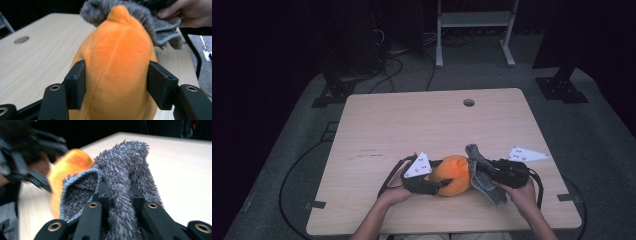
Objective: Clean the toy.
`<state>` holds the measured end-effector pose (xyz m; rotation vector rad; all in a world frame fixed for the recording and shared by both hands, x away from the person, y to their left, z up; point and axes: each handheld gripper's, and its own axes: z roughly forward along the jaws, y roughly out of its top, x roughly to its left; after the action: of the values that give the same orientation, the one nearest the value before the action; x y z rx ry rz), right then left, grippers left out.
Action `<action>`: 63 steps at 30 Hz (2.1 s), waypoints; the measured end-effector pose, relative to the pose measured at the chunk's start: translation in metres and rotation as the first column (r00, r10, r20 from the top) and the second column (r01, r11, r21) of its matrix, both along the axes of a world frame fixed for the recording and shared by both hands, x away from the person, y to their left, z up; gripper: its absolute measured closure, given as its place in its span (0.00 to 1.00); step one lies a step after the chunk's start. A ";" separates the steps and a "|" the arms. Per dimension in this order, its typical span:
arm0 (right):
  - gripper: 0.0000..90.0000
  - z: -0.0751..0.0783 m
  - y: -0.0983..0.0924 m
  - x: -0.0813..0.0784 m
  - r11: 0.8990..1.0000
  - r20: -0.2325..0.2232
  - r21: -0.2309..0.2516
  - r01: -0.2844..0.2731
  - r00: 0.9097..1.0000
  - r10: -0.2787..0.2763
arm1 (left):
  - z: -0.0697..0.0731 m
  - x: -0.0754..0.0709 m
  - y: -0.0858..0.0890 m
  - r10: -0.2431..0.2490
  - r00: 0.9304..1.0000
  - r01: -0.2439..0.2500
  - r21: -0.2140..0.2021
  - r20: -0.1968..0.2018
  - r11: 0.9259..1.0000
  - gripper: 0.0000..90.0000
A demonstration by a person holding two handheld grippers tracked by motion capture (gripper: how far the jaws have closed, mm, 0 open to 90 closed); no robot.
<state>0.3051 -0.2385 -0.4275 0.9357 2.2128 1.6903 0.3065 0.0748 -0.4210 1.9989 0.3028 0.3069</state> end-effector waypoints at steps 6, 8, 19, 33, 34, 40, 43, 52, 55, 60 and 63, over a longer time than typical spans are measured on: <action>0.85 -0.011 -0.005 0.008 0.999 -0.073 -0.034 0.017 0.997 -0.020 | 0.000 0.002 0.004 0.008 1.000 -0.008 -0.007 -0.017 1.000 0.42; 0.85 0.001 -0.006 0.003 1.000 -0.023 0.006 0.010 1.000 -0.010 | 0.003 0.001 0.003 0.003 1.000 -0.003 0.003 -0.010 1.000 0.42; 0.85 0.020 0.022 -0.013 0.997 0.081 -0.012 -0.082 0.993 0.083 | 0.001 -0.005 -0.011 -0.020 1.000 0.020 0.029 0.000 0.999 0.39; 0.84 0.008 -0.006 -0.009 0.998 0.019 -0.056 -0.001 1.000 0.002 | -0.009 -0.001 -0.015 0.030 0.999 -0.030 -0.003 -0.022 1.000 0.27; 0.85 0.012 -0.005 -0.011 0.999 0.039 -0.050 -0.003 0.999 0.005 | -0.009 -0.001 -0.016 0.030 0.999 -0.030 -0.002 -0.019 1.000 0.27; 0.85 0.020 0.017 -0.016 0.993 0.082 -0.107 -0.052 0.995 0.061 | -0.005 -0.003 -0.016 -0.003 1.000 0.003 -0.002 0.001 1.000 0.22; 0.85 0.015 0.015 -0.014 0.994 0.069 -0.097 -0.057 0.996 0.064 | -0.003 0.004 -0.007 0.013 0.999 -0.014 -0.039 -0.035 0.999 0.15; 0.84 0.004 -0.010 -0.006 0.993 0.033 -0.121 0.009 0.999 -0.005 | -0.011 0.003 -0.012 0.002 0.998 -0.002 -0.010 -0.061 1.000 0.29; 0.84 0.008 -0.013 -0.010 0.990 0.042 -0.136 0.032 0.999 -0.026 | -0.010 0.003 -0.011 0.017 0.998 -0.017 -0.001 -0.067 1.000 0.30; 0.84 0.025 0.007 -0.020 0.993 0.102 -0.114 -0.030 0.994 0.041 | -0.010 0.000 -0.017 0.014 0.998 -0.015 -0.005 -0.065 1.000 0.31; 0.84 0.018 0.018 -0.019 0.984 0.105 -0.172 -0.044 0.992 0.063 | -0.009 -0.001 -0.014 -0.027 0.997 0.026 -0.012 -0.079 1.000 0.30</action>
<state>0.2861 -0.2205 -0.4094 0.7299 2.2839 1.5069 0.3060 0.0611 -0.4300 2.0058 0.3273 0.2092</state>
